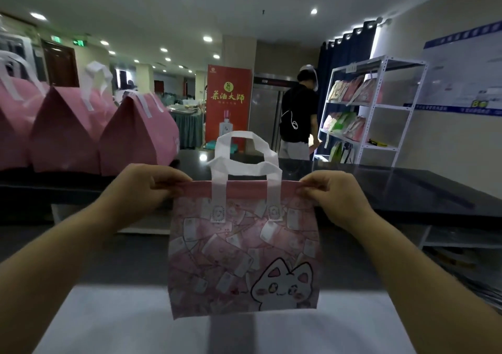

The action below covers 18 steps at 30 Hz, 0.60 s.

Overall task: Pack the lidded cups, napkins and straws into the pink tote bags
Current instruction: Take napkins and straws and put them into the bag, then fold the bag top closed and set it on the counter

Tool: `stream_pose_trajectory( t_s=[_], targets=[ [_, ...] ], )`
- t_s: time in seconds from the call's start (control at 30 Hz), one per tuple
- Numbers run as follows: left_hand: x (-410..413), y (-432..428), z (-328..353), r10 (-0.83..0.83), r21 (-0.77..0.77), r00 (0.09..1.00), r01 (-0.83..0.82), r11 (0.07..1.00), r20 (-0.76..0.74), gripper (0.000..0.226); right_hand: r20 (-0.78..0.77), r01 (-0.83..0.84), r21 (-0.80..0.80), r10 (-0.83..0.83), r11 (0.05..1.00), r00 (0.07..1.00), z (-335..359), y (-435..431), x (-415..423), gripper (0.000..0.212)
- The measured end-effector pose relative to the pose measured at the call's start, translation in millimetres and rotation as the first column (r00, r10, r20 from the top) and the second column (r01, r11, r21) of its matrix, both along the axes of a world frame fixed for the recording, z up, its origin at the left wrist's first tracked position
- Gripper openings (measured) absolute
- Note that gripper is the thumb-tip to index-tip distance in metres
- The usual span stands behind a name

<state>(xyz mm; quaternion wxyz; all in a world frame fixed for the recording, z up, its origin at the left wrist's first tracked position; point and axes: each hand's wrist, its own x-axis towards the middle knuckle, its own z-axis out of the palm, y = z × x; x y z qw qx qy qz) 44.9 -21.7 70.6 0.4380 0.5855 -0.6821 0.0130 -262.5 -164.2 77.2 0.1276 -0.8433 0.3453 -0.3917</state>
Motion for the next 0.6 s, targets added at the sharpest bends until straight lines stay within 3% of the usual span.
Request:
stream_pose_trajectory(
  t_s=[0.23,0.4,0.5,0.6],
  targets=[
    [8.0,-37.7,55.7,0.174,-0.193,0.975,-0.145,0.970,0.141,0.030,0.107,0.006,-0.126,0.007,0.992,0.994,71.7,-28.5,18.0,0.010],
    [5.0,-69.8,86.9,0.303,-0.297,0.923,-0.229,0.927,0.236,0.036,0.108,0.105,-0.281,-0.077,0.954,0.991,112.9,-52.8,32.4,0.011],
    [0.1,-88.0,91.6,0.329,-0.309,0.928,-0.265,0.914,0.177,0.027,0.178,0.170,-0.322,-0.117,0.931,0.977,125.8,-65.1,44.5,0.010],
    [-13.2,-103.2,85.9,0.222,-0.261,0.971,-0.192,0.946,0.093,0.023,0.231,0.204,-0.316,-0.134,0.927,0.964,128.8,-73.6,63.6,0.005]
  ],
)
